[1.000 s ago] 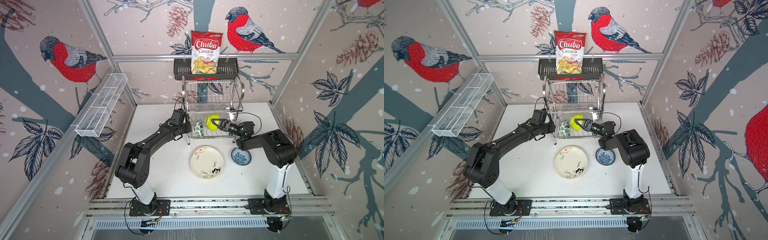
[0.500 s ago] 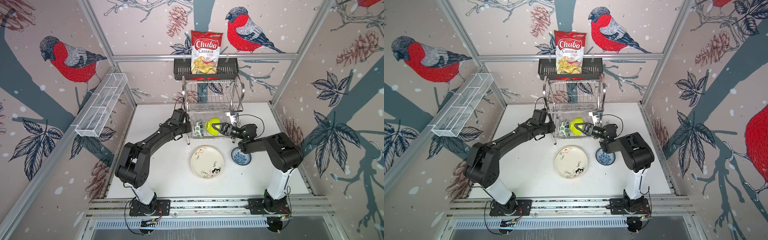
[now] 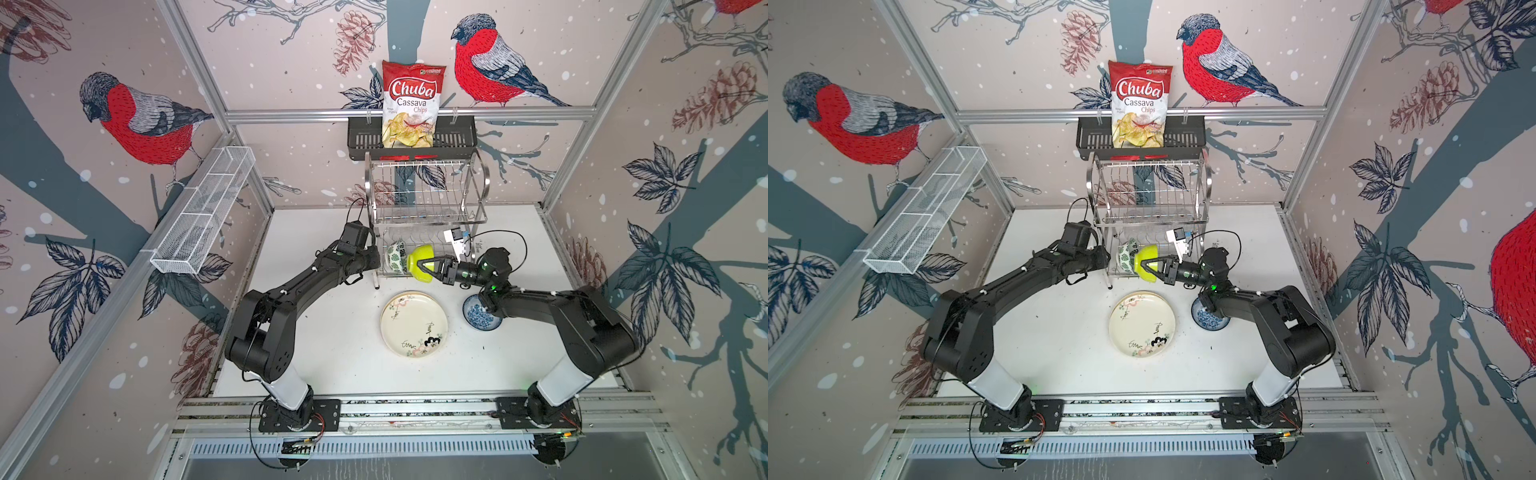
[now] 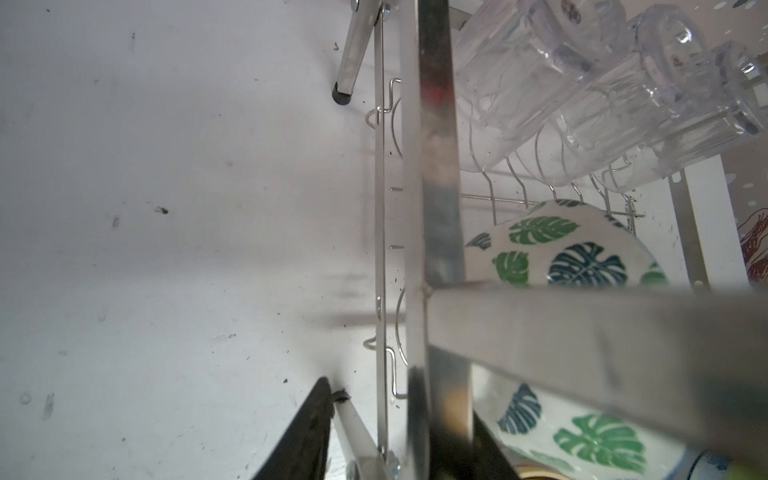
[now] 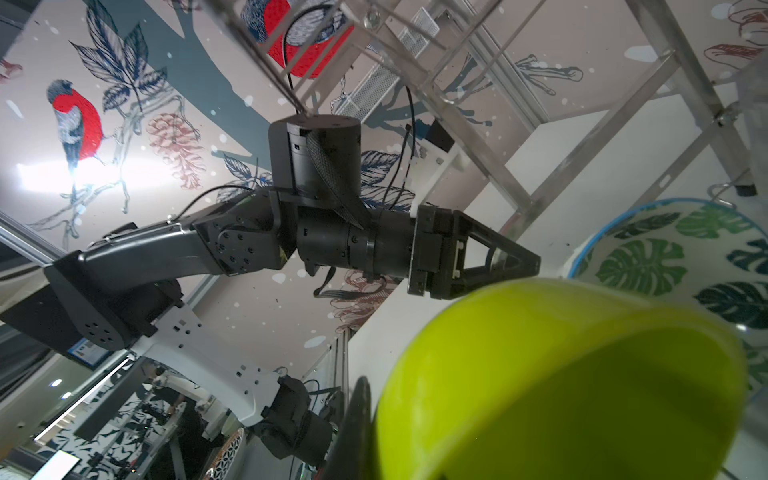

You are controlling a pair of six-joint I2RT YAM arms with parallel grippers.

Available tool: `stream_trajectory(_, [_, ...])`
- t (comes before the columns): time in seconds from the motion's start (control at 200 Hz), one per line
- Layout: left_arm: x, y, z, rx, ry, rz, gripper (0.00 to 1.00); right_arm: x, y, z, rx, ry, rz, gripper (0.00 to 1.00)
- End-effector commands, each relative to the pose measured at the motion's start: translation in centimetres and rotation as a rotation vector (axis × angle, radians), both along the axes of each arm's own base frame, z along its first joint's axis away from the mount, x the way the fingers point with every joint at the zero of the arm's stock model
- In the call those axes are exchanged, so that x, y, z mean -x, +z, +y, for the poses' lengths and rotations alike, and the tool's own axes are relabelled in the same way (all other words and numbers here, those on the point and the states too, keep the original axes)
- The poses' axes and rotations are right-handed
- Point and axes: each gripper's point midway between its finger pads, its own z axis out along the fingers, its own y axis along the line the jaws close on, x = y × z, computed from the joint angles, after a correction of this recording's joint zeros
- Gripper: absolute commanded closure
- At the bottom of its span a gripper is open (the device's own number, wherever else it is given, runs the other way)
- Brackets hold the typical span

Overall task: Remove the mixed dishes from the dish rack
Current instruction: 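Pull the lime-green bowl out of the rack and lower it toward the plates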

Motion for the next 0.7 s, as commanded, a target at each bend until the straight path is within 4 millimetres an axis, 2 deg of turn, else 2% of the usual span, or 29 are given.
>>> stream_trajectory(0.0, [1.2,-0.2,1.2,-0.031,0.03,0.023,0.51,0.6,-0.6,-0.3,0.059,-0.047,-0.03,1.0])
stream_trajectory(0.21, [3.8,0.8,2.2,-0.034,0.039,0.012,0.35,3.0,-1.0,-1.1,0.166,-0.13,-0.052,1.0])
stream_trajectory(0.315, [4.8,2.0,2.4,-0.02,0.04,-0.005,0.3,4.3,-1.2,-1.5,0.2,-0.159,-0.046,1.0])
stream_trajectory(0.695, [10.4,4.5,4.3,-0.058,0.007,0.008,0.26,9.6,-2.4,-1.5,0.413,-0.234,-0.074,1.0])
